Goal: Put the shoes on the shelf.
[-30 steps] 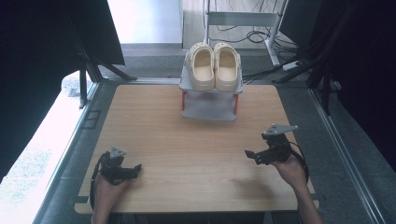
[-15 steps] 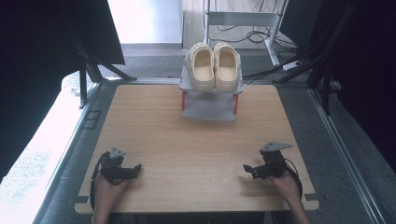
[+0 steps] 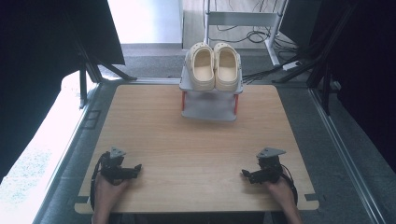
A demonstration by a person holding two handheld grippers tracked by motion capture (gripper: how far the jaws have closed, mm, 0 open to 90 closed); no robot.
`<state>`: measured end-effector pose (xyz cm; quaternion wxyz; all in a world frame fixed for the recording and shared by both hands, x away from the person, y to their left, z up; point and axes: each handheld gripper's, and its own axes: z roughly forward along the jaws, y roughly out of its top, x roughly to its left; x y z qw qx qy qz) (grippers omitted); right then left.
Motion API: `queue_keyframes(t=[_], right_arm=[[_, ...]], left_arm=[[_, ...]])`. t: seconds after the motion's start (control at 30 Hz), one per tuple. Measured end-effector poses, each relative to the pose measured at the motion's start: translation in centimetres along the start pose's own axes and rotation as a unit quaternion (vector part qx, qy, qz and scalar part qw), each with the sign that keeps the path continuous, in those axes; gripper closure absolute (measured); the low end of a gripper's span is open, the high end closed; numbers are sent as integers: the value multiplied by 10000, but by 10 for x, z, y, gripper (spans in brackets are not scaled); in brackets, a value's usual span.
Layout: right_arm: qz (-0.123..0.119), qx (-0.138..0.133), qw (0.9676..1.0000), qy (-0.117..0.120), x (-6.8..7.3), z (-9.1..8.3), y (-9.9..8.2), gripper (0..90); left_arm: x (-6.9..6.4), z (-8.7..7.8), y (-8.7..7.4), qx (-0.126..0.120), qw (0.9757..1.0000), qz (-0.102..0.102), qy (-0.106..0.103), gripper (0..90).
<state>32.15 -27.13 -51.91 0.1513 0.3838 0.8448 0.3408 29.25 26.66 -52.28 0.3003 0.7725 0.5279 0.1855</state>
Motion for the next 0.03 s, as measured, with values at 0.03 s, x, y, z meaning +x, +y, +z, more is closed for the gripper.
queue_keyframes(t=[0.03], right_arm=[[13,-11,10000,-14,0,0,0,0]], left_arm=[[0,0,0,-2,10000,-9,3,16]])
